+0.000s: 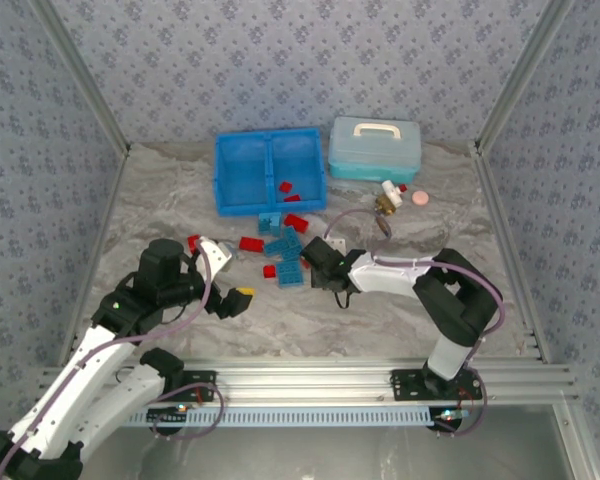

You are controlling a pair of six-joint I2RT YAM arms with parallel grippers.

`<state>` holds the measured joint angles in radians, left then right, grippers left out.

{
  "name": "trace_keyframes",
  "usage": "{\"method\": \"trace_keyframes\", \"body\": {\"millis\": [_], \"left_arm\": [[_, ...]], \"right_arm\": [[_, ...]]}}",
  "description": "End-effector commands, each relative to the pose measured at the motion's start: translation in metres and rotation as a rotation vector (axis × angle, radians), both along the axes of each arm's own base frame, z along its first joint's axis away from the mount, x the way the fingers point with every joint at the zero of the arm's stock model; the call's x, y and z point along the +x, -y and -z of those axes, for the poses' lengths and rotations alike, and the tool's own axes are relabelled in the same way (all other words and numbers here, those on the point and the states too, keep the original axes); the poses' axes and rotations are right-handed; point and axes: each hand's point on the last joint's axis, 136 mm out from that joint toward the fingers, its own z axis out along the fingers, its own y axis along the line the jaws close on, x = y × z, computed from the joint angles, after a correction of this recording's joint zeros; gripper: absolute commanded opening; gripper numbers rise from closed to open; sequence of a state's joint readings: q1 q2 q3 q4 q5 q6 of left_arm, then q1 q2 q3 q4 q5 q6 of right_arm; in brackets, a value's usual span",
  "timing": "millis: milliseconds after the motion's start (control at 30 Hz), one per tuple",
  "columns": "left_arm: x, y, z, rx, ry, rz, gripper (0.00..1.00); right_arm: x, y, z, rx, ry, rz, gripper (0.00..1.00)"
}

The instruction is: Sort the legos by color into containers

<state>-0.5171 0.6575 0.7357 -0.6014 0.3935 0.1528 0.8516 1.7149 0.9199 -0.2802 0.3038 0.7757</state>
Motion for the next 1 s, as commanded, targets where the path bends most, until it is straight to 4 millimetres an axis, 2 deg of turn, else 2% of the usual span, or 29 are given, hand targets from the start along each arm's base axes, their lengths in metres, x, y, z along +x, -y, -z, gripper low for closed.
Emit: {"method": "trace_keyframes", "body": {"millis": [0, 67, 167, 233, 367, 467, 567, 633, 667, 700, 800, 967], "left_arm": [[0.0, 0.003, -0.004, -0.016, 0.003, 0.013, 0.99], [0.0, 0.003, -0.004, -0.016, 0.006, 0.014, 0.99], [-0.001, 0.002, -0.005, -0.017, 0.006, 0.013, 0.99], [-0.001, 0.002, -0.005, -0.017, 0.005, 0.013, 0.99], [-0.001, 0.003, -0.005, -0.018, 0.007, 0.014, 0.99], [-0.001, 0.002, -0.006, -0.019, 0.011, 0.016, 0.99], [-0.001, 0.001, -0.008, -0.022, 0.02, 0.012, 0.99], [0.001, -0.002, -0.009, -0.013, 0.033, -0.014, 0.99], [0.003, -0.005, -0.009, -0.007, 0.042, -0.028, 0.99], [0.003, -0.006, -0.01, -0.005, 0.051, -0.037, 0.99], [0.003, -0.009, -0.013, -0.008, 0.068, -0.05, 0.99], [0.003, -0.01, -0.014, -0.01, 0.08, -0.057, 0.99]], "right_arm": [[-0.003, 0.011, 0.002, -0.025, 0.01, 0.035, 0.46], [-0.003, 0.016, 0.001, -0.036, 0.012, 0.041, 0.38], [-0.002, 0.025, -0.007, -0.051, 0.029, 0.058, 0.36], [0.001, 0.032, -0.018, -0.052, 0.064, 0.074, 0.35], [0.013, 0.037, -0.069, -0.023, 0.2, 0.066, 0.29], [0.03, 0.02, -0.114, 0.018, 0.304, -0.031, 0.28], [0.052, -0.007, -0.148, 0.051, 0.368, -0.144, 0.29], [0.07, -0.021, -0.161, 0.065, 0.39, -0.191, 0.29], [0.079, -0.03, -0.16, 0.071, 0.384, -0.224, 0.29], [0.094, -0.041, -0.173, 0.089, 0.406, -0.243, 0.29], [0.129, -0.061, -0.175, 0.094, 0.41, -0.272, 0.29], [0.192, -0.077, -0.155, 0.087, 0.391, -0.255, 0.29]]}}
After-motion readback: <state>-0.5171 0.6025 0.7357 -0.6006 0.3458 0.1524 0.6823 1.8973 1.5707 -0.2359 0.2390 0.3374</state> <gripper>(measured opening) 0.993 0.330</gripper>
